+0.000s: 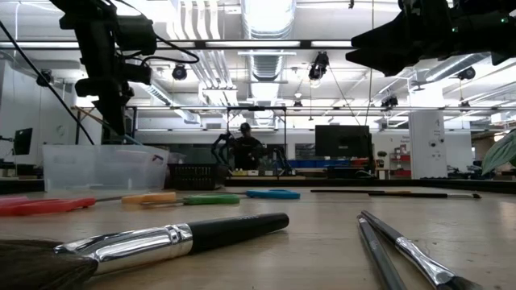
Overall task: Pick & Place Paint Supplies
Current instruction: Put the blue paint brush into the transparent bin, then put the black paint brush into the transparent bin
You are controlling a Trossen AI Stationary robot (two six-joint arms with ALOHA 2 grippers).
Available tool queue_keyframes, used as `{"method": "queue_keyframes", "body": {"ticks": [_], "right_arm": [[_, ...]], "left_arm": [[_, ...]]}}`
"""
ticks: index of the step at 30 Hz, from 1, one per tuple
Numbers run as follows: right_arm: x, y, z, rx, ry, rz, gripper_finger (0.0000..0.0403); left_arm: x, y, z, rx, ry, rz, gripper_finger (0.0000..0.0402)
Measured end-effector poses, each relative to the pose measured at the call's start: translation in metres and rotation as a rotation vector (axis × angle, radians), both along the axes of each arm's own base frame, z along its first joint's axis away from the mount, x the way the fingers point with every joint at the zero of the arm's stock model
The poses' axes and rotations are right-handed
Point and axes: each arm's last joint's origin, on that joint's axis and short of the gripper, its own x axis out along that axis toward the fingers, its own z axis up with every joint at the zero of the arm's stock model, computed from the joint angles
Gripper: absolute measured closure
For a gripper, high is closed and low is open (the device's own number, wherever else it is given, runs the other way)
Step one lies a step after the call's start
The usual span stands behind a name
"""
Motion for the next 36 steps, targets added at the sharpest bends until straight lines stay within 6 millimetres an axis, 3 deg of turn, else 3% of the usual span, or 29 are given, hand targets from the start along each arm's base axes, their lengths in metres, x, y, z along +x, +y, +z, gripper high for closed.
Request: {"method": "queue_keyframes", "body": {"ticks": [6,16,26,36], "right_arm": [[0.0,0.0,0.0,0.0,0.0,0.0,0.0072],[0.0,0.0,0.0,0.0,0.0,0.0,0.0072],[0.0,0.0,0.0,0.0,-0.001,0.0,0.0072],[0.0,0.0,0.0,0.0,-0.001,0.0,0.0072]], "left_arm": [[0.0,0.0,0.0,-0.001,-0.001,0.003,0.0381],[0.0,0.0,0.0,-0.001,0.0,0.003,0.0299],[0.0,0.0,0.0,-0.001,0.001,0.002,0.029],[0.014,0.001,0.04,-0.005,-0.198,0.052,0.029]]}}
